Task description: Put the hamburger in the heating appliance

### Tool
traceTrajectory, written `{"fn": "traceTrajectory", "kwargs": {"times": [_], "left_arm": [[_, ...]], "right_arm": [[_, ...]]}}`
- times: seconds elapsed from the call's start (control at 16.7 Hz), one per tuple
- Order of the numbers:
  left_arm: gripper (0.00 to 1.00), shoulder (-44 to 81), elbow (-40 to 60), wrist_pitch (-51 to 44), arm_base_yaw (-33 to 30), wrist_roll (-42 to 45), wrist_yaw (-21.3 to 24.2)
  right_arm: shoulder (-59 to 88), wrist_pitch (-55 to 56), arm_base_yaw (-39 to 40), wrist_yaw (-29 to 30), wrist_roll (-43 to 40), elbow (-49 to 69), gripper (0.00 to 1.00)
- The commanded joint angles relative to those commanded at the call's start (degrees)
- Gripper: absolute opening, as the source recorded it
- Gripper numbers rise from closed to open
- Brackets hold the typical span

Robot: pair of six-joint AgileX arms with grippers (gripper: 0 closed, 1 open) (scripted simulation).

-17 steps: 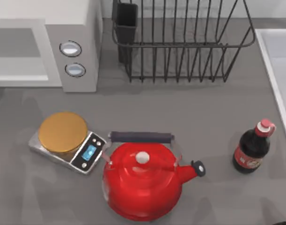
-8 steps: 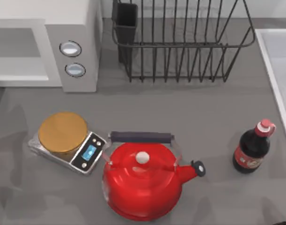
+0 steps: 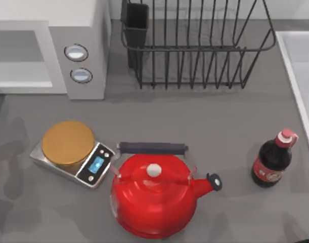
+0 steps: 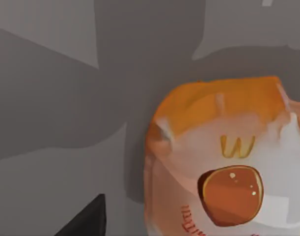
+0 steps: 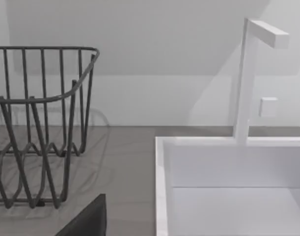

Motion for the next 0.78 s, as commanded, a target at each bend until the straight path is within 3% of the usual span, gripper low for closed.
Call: {"fn": "traceTrajectory", "kwargs": {"times": [0.3, 0.66, 0.78], "left_arm": [[1.00, 5.73, -5.82, 12.15, 0.15, 0.27, 0.02], [1.00, 6.82, -6.94, 13.99, 0.19, 0.33, 0.03], [0.85, 6.82, -6.94, 13.99, 0.19, 0.33, 0.03]], "right_arm": [[0.00, 0.00, 0.00, 0.00, 0.00, 0.00, 1.00], [0.00, 0.00, 0.00, 0.00, 0.00, 0.00, 1.00], [0.00, 0.00, 0.00, 0.00, 0.00, 0.00, 1.00]]}}
